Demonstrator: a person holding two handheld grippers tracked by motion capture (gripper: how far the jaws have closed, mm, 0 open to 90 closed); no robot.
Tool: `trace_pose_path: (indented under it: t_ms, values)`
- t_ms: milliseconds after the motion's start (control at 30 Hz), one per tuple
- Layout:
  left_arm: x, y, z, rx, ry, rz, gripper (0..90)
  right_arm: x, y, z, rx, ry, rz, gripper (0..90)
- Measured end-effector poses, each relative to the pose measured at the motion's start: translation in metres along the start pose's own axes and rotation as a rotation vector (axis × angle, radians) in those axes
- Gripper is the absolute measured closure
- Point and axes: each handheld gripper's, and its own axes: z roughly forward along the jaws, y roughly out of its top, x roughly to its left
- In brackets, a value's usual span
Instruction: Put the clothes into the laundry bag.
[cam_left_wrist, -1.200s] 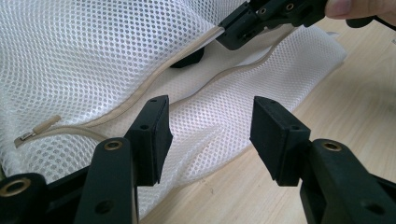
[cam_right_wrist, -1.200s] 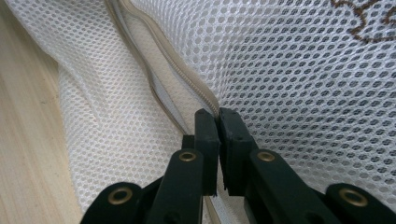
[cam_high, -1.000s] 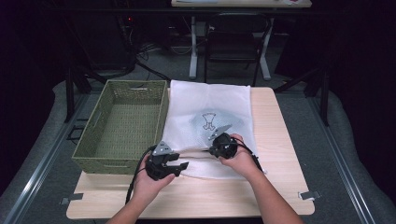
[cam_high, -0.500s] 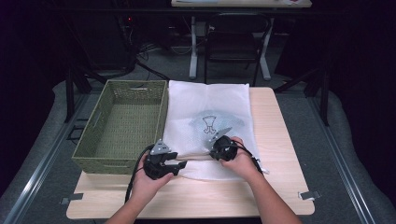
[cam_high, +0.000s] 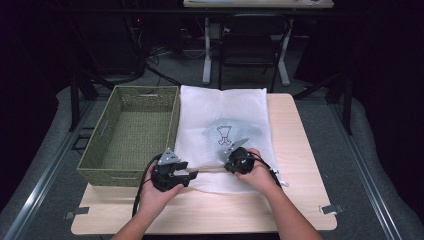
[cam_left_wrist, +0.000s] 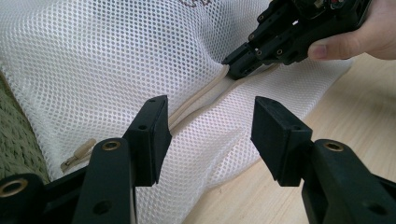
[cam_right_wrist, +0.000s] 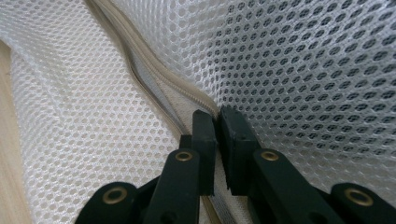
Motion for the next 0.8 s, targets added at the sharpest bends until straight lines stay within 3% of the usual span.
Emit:
trace_pose_path:
  t_ms: [400,600,800]
  values:
    - [0.0005,0.0003,-0.0011,-0.003,0.001,-0.003,46.8,0.0026,-0.0008,-0.0028,-0.015,0.005,0.004,75.6]
    - [0.0006,0.0004,-0.0018,-0.005,0.000,-0.004,46.8,0.0048,-0.0001,-0.0037,-0.023,0.023,-0.022,63.6]
    - [0.0006,0.0004,-0.0020,-0.005,0.001,-0.003,46.8,0.0085,0.0006,-0.0030,-0.030,0.039,-0.005,51.1]
